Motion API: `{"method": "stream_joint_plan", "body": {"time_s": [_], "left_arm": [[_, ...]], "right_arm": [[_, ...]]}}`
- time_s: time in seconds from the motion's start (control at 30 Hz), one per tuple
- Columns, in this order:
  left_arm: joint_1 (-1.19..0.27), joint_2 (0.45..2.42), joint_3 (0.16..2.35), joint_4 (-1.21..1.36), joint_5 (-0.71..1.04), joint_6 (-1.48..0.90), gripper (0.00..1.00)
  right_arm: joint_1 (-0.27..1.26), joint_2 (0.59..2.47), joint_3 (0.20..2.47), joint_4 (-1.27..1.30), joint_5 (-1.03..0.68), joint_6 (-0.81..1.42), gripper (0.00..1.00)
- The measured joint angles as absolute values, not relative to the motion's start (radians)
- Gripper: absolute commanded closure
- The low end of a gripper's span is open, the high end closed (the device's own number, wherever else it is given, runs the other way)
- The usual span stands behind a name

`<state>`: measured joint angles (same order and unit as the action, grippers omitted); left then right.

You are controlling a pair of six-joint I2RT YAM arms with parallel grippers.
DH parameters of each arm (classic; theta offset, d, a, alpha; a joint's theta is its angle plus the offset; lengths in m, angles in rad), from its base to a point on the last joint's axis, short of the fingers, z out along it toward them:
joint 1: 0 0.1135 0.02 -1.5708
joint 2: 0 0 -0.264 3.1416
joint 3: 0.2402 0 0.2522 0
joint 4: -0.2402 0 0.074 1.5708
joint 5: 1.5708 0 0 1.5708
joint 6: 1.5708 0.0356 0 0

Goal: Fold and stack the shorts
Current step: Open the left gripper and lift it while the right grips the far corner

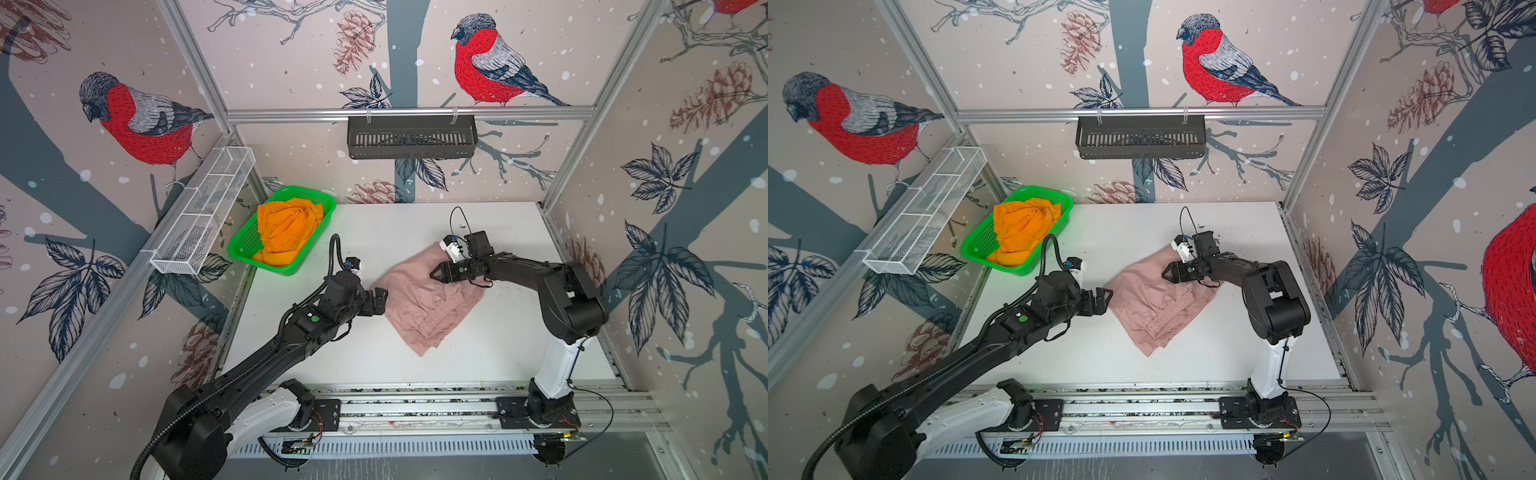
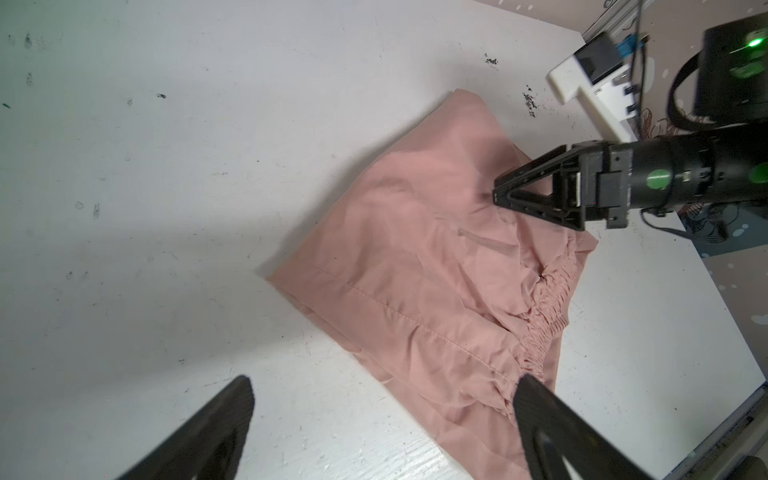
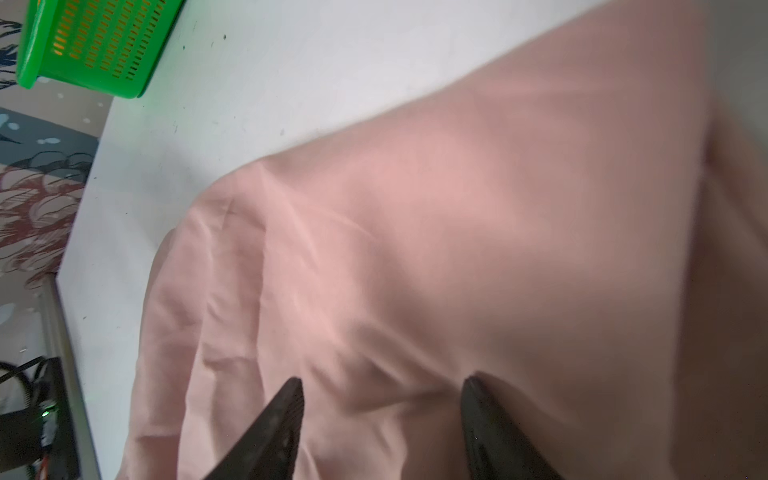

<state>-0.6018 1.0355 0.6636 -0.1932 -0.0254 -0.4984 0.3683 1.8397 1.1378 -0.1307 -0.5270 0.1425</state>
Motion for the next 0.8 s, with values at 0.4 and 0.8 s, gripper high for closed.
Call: {"method": "stream_joint_plan", "body": {"time_s": [0.4,0.8], "left_arm": [[-0.512,1.023,0.777,-0.266,0.001,-0.444,0.02],[-0.46,1.008,0.78,-0.318,0.052,-0.419,0.02]], "right_arm": [[0.71,1.729,1.245,-0.45,0.007,0.098,0.14],[0.756,1.88,1.212,-0.474,0.126,0.131,0.13]]}}
